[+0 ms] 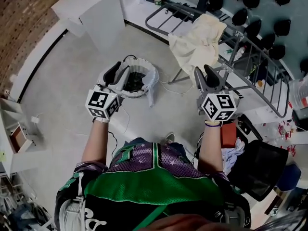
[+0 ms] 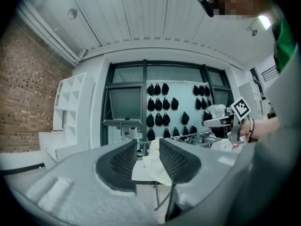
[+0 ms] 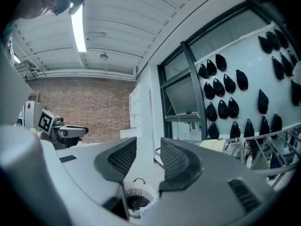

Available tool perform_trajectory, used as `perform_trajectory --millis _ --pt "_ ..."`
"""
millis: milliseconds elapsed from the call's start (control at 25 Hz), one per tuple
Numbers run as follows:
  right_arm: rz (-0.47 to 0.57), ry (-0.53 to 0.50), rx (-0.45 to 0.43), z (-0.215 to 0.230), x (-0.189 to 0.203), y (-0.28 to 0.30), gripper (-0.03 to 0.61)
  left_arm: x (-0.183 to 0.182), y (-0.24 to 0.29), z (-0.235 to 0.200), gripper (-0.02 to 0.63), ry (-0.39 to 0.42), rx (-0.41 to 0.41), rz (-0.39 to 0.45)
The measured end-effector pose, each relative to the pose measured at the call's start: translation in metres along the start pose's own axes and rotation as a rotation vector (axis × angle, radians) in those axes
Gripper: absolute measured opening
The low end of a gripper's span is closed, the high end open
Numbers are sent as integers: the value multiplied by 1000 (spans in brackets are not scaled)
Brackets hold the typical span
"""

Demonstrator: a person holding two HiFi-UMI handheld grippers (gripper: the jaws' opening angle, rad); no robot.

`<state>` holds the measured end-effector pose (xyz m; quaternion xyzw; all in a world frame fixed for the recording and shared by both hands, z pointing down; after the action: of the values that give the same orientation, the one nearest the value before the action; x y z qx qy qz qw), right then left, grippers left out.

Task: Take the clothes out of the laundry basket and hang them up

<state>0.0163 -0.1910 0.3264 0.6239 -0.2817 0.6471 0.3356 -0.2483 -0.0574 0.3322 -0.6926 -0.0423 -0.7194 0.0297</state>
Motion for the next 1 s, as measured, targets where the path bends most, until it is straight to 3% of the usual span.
perform_trajectory --millis 240,520,720,1000 --pt "-26 -23 4 -92 20 24 158 24 -62 -71 156 -6 3 -18" --pt "-74 -7 45 -150 55 32 158 54 -103 -108 156 -58 48 -64" --pt "-123 -2 41 -163 85 40 158 79 -105 -117 156 -65 58 -91" --pt "-149 10 -5 -142 152 63 158 131 -78 -107 156 -40 50 -112"
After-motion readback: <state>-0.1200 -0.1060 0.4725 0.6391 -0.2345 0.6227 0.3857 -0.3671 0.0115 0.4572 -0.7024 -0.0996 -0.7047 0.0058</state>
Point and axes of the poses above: the fingertips, and each gripper's own axes: y forward along the fingers, z to its right, x out of its underside, the point moved 2 cm from there along -y, backward along the fingers, and after that the axes turned 1 degree about z, right-handed, at the moved point
